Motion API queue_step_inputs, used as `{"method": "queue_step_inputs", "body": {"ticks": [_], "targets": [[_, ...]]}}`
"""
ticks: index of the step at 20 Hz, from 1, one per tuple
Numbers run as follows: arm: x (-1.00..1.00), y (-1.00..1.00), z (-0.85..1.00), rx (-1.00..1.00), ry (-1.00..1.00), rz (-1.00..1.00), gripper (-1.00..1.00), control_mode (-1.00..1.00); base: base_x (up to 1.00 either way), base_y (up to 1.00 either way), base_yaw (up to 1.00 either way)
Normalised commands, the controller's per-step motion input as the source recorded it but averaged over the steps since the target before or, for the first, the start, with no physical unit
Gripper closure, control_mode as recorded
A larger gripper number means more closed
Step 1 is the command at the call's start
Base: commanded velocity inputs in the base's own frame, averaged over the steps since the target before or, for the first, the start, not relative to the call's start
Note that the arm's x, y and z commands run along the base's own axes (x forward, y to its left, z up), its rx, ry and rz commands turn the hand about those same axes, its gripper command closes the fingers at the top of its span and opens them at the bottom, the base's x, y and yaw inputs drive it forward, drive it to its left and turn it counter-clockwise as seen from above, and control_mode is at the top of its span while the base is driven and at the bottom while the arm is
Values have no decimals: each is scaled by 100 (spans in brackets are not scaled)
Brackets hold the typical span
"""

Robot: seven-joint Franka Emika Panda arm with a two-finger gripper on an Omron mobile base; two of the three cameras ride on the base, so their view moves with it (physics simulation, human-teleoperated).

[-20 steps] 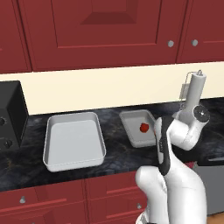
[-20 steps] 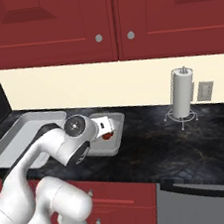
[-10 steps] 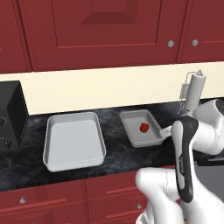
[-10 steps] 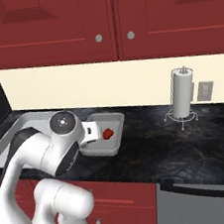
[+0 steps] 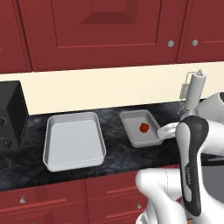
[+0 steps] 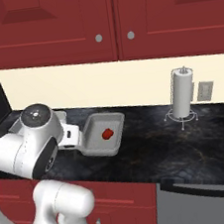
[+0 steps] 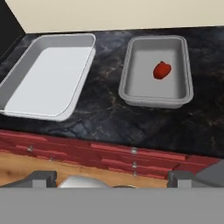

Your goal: Place one bell pepper and one fish in each tupperware on the nearby counter, to pack two identical lunches.

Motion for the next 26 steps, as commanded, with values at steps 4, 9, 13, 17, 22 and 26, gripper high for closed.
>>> {"method": "queue_step_inputs", "body": {"ticks": [4,9,13,17,22,26], "targets": [[-37,17,0,0,0,-9,-100,100,-25,0,0],[0,0,0,0,0,0,-100,100,-100,6,0],[0,0,0,0,0,0,-100,100,-29,95,0],[0,0,0,0,0,0,-100,100,-19,100,0],[0,0,0,0,0,0,-100,100,-29,100,0],[0,0,0,0,0,0,-100,100,-45,100,0]]}}
